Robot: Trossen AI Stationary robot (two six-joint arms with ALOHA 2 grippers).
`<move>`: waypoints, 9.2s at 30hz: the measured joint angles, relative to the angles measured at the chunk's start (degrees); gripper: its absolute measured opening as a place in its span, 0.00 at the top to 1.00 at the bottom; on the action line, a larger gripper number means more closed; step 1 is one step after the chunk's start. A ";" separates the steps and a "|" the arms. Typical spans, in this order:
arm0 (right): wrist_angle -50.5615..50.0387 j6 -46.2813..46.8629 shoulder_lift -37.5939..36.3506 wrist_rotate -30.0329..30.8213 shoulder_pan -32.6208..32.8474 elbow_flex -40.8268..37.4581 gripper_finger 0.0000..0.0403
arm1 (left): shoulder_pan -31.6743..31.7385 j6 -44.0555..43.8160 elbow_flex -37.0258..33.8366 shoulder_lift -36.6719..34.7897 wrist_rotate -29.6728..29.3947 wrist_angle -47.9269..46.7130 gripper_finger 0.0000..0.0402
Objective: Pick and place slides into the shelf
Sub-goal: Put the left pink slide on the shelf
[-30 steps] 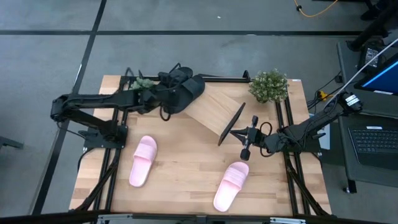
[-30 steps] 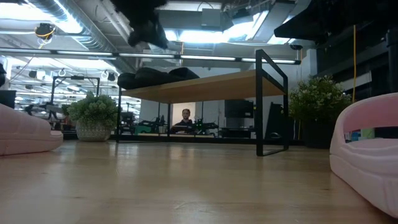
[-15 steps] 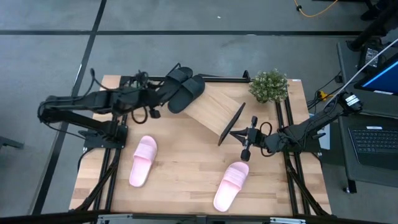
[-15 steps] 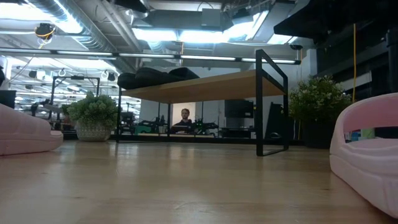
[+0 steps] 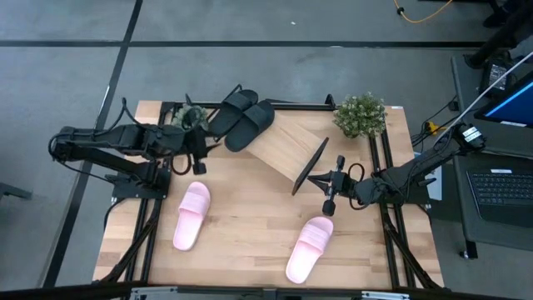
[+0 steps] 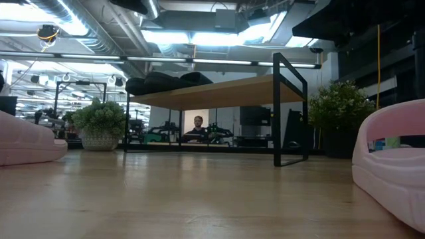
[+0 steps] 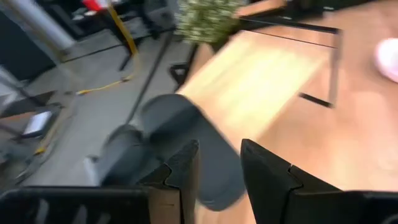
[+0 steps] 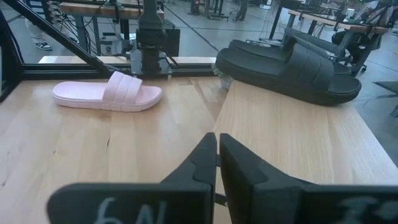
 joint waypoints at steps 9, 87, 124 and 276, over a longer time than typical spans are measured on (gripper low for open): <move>0.27 -1.50 0.01 -1.62 1.92 2.26 0.97 | -7.38 -4.59 -6.68 -0.02 0.50 5.75 0.73; -94.57 64.74 61.09 -29.44 17.13 79.14 0.72 | -33.22 -16.91 -37.61 0.02 -8.21 49.79 0.73; -95.28 68.89 61.22 -28.17 15.69 70.27 0.74 | -33.15 -16.50 -37.63 0.02 -8.21 48.18 0.73; -104.74 23.50 60.63 -2.56 -27.63 104.32 1.00 | -33.15 -13.42 -37.65 0.04 -8.22 48.13 0.73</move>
